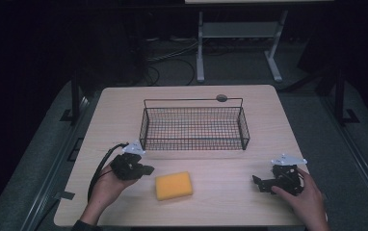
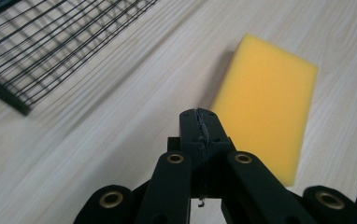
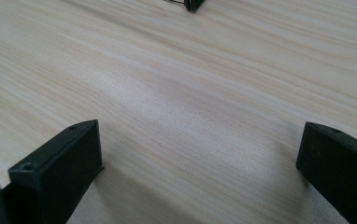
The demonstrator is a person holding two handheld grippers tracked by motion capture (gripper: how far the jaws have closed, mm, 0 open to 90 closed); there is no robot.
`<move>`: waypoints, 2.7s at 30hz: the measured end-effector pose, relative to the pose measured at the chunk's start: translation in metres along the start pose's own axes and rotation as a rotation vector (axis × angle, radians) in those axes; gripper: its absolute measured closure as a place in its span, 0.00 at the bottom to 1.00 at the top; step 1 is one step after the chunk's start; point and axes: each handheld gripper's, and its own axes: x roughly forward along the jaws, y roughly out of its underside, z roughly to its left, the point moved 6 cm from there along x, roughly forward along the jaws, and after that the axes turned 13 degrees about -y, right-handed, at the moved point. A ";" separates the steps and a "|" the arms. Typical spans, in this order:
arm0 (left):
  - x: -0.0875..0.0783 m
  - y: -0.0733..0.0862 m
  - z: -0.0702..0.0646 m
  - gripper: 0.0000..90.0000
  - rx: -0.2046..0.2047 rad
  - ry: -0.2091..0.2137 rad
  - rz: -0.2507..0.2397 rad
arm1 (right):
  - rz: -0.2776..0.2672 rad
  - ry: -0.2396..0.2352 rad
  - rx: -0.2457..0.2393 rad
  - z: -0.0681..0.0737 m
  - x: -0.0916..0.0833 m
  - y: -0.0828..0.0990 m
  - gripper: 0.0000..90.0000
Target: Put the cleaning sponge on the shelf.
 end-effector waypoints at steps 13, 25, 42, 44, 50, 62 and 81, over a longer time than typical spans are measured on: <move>0.010 -0.022 -0.016 1.00 0.046 0.038 0.002 | 0.000 0.000 0.000 0.000 0.000 0.000 0.00; 0.021 -0.040 -0.033 1.00 0.090 0.073 0.025 | 0.000 0.000 0.000 0.000 0.000 0.000 0.00; 0.048 -0.058 -0.063 1.00 0.169 0.122 0.078 | 0.000 0.000 0.000 0.000 0.000 0.000 0.00; 0.050 -0.059 -0.065 1.00 0.174 0.123 0.086 | 0.000 0.000 0.000 0.000 0.000 0.000 0.00; 0.059 -0.058 -0.069 1.00 0.177 0.124 0.107 | 0.000 0.000 0.000 0.000 0.000 0.000 0.00; 0.064 -0.055 -0.065 1.00 0.165 0.115 0.113 | 0.000 0.000 0.000 0.000 0.000 0.000 0.00; 0.059 -0.047 -0.035 1.00 0.108 0.056 0.113 | 0.000 0.000 0.000 0.000 0.000 0.000 0.00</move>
